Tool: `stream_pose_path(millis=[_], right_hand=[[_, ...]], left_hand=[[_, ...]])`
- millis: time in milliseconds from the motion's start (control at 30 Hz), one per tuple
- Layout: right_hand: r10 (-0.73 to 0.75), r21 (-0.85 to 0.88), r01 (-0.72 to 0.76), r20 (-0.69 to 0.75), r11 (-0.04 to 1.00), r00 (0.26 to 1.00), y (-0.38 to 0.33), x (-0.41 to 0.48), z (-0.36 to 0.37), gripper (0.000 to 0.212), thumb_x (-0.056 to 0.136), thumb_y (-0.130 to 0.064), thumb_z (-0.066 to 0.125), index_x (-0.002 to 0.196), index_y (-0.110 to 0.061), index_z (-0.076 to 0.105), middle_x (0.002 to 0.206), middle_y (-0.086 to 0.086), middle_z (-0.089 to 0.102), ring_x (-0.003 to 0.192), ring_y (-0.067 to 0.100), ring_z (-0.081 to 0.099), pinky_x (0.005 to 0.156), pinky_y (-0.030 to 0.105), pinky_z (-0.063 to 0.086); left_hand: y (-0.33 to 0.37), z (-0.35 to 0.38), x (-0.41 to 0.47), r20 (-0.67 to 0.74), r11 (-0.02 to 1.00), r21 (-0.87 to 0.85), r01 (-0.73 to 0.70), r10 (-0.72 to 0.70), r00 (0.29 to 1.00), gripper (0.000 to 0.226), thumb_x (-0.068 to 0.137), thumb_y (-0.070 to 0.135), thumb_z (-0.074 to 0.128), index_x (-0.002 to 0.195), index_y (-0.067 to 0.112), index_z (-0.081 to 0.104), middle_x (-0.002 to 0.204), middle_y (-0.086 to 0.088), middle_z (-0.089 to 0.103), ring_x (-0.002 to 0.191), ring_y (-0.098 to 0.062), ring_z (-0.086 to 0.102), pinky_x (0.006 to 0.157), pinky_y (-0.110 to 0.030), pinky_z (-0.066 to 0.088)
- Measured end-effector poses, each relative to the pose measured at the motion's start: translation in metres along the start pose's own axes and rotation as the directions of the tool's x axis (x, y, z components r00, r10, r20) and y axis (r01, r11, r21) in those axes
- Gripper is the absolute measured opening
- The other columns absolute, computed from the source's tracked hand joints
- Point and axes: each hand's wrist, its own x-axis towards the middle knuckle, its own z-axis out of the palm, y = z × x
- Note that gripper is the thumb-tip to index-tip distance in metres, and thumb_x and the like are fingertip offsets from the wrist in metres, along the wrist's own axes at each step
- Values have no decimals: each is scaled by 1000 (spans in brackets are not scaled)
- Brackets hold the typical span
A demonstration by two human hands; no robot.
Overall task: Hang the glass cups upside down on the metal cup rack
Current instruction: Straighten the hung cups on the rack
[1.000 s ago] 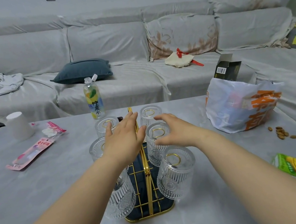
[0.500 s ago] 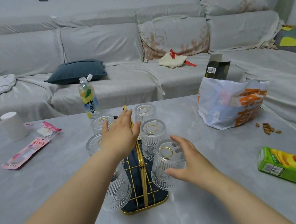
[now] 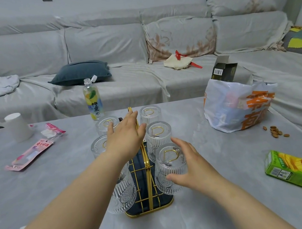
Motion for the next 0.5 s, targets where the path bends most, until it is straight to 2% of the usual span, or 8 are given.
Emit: stream_pose_path(millis=[133,367,433,500], right_hand=[[1,6,-1,9,1000,1000,0,0,-1,87,69,-26,72,136,-31,16,143,-7,28,111,-4,28,92,12,23],[23,4,-23,33,1000,999,-1,-1,-5,87,70,-27,71,137,-29,15,145,-7,25,130,8,28,97,17,25],[28,14,-29,36,999,999,-2,-2,-6,87,70,-27,71,137,-29,16,145,-7,25,131,9,27,98,18,24],[34,17,-34,36,999,999,-4,-3,-7,86,70,-28,72,137,-29,17,145,-6,26,131,10,27,100,20,24]], left_hand=[[-1,1,1,-5,1000,-6,0,0,1000,50,92,37,25,138,19,16,152,-3,19,138,-20,21,114,-44,-3],[-2,-4,2,44,1000,-9,-13,13,999,56,91,44,26,139,20,12,153,-3,16,139,-20,16,114,-45,-2],[-1,-11,-1,61,997,-75,-15,19,998,57,90,44,29,139,19,13,153,-5,17,139,-21,16,115,-45,3],[-3,-23,-10,10,976,-217,-17,20,1000,56,90,40,35,138,16,19,151,-7,22,137,-23,21,114,-42,15]])
